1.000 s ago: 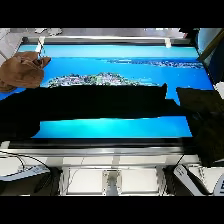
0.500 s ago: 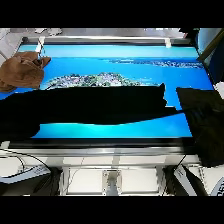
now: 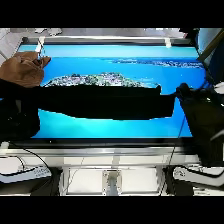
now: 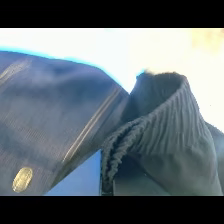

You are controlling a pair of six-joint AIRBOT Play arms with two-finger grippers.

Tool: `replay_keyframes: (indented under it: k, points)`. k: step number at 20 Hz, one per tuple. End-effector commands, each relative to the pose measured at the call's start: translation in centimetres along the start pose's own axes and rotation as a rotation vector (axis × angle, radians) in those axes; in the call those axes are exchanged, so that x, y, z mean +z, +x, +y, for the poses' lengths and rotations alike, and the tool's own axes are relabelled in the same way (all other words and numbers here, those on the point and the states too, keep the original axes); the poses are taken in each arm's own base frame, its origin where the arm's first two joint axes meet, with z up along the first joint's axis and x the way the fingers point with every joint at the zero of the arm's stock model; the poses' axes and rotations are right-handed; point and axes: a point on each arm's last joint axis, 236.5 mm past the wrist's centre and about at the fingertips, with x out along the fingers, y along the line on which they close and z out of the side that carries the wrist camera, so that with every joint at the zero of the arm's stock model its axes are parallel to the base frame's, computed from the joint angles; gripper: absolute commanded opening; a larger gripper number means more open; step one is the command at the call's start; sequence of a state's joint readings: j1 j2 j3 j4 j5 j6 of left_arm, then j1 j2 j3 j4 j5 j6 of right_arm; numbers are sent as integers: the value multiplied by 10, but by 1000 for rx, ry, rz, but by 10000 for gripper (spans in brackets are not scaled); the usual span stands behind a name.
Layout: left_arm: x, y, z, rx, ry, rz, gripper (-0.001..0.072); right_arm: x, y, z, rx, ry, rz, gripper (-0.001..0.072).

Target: Fold the clothes and pants, and hang the long-sleeved shirts on hangers.

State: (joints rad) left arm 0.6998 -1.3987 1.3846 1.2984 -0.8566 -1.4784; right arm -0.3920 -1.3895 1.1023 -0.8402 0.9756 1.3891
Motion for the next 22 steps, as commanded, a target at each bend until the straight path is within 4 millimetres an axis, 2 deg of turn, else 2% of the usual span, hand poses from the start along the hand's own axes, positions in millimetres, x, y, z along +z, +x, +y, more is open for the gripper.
replay_keyframes:
  k: [1, 3, 4, 7, 10, 11, 12, 13, 14, 16, 18, 20, 22]
  points:
    - [12, 46, -17, -11, -21, -82, 16, 21, 62, 2, -18, 44, -8, 7]
    - [6, 73, -20, -13, -31, -83, 16, 33, 81, -5, -31, 96, -36, 7]
    - [9, 82, -21, -13, -44, -107, 16, 39, 86, -8, -35, 111, -51, 7]
    - [27, 93, -27, -22, -81, -200, 16, 56, 89, -13, -44, 124, -116, 7]
    - [27, 102, -44, -38, -3, -197, 20, 52, 90, -12, -43, 122, -104, 9]
    - [23, 105, -51, -42, 51, -187, 134, 49, 91, -10, -41, 117, -89, 10]
    - [20, 105, -58, -48, 93, -178, 544, 46, 91, -9, -40, 113, -79, 108]
    - [20, 103, -64, -56, 99, -180, 720, 44, 90, -6, -35, 110, -66, 332]
    - [27, 96, -69, -63, 105, -193, 718, 42, 87, -3, -28, 104, -46, 434]
    - [50, 67, -79, -79, 114, -240, 716, 37, 72, 2, -37, 24, 20, 436]
    - [69, 24, -102, -112, 163, -288, 708, 35, 47, -7, -97, -69, 82, 435]
    - [69, -19, -140, -154, 327, -317, 709, 36, 24, -18, -157, -117, 117, 435]
    - [61, -51, -188, -207, 520, -362, 709, 37, 11, -32, -214, -146, 128, 435]
